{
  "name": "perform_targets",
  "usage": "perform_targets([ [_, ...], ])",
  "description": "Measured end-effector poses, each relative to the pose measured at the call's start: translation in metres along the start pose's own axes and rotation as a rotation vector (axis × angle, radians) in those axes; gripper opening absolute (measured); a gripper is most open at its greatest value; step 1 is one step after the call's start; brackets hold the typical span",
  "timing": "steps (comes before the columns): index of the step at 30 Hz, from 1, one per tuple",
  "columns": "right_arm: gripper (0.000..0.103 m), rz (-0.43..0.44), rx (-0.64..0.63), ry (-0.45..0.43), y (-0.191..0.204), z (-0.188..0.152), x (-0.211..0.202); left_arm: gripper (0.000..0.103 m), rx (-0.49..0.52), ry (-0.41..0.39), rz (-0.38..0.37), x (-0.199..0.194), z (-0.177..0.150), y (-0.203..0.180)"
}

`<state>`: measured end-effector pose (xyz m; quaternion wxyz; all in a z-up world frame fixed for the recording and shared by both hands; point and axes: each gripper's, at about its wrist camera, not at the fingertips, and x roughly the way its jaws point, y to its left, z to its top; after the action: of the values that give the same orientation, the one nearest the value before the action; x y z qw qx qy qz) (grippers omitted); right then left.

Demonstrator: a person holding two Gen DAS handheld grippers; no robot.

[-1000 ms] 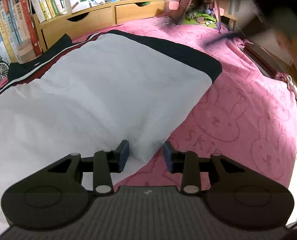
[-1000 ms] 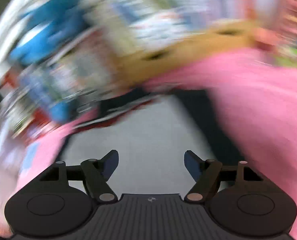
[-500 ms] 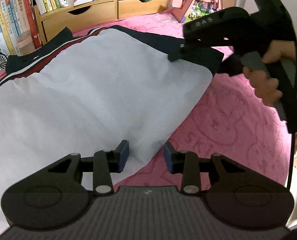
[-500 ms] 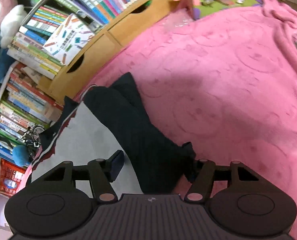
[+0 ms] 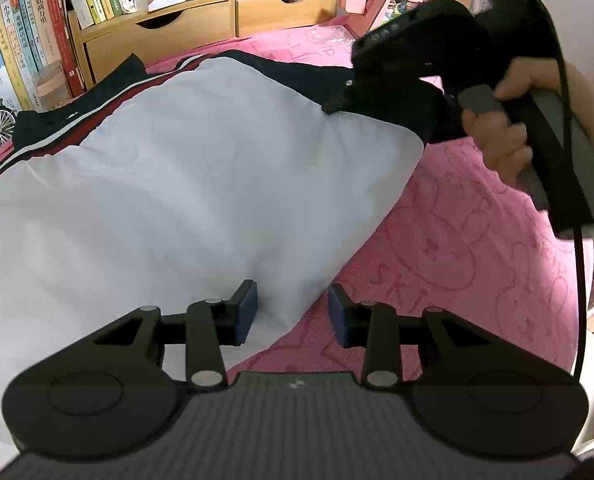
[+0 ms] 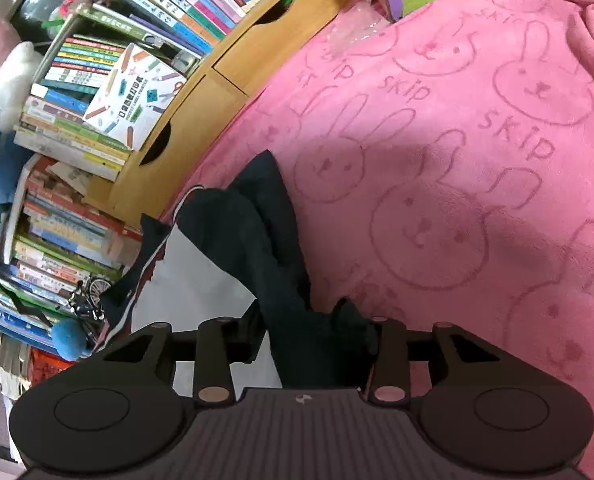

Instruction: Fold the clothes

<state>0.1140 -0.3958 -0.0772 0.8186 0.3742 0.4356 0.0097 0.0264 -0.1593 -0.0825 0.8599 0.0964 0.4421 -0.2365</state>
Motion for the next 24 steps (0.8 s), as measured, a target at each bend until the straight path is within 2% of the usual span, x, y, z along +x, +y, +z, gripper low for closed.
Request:
perform_targets([
  [1, 0.04, 0.0, -0.007, 0.01, 0.003, 0.002, 0.001, 0.036, 0.0, 0.0, 0.002, 0.0, 0.0, 0.0],
  [3, 0.022, 0.031, 0.006, 0.047, 0.005, 0.007, 0.003, 0.036, 0.001, -0.001, 0.003, 0.0, 0.0, 0.0],
  [7, 0.016, 0.126, -0.036, 0.077, 0.025, 0.012, -0.007, 0.036, 0.007, -0.005, 0.003, 0.001, -0.001, -0.002],
  [11, 0.015, 0.292, -0.125, 0.124, 0.071, 0.011, -0.016, 0.039, 0.018, -0.01, 0.004, 0.002, -0.001, -0.006],
  [14, 0.015, 0.41, -0.325, 0.245, 0.125, -0.009, -0.004, 0.048, 0.029, -0.013, 0.006, 0.003, -0.001, -0.009],
  [16, 0.015, 0.445, -0.525, 0.357, 0.161, -0.034, 0.012, 0.049, 0.045, -0.015, 0.015, 0.004, -0.001, -0.012],
  [19, 0.019, 0.464, -0.788, 0.562, 0.2, -0.075, 0.041, 0.049, 0.035, -0.02, 0.011, 0.003, -0.003, -0.011],
  [22, 0.034, 0.41, -0.933, 0.748, 0.214, -0.109, 0.066, 0.049, 0.022, -0.024, 0.002, 0.002, -0.003, -0.009],
  [24, 0.055, 0.384, -0.954, 0.755, 0.212, -0.114, 0.065, 0.049, -0.01, -0.029, -0.02, -0.001, -0.005, -0.004],
])
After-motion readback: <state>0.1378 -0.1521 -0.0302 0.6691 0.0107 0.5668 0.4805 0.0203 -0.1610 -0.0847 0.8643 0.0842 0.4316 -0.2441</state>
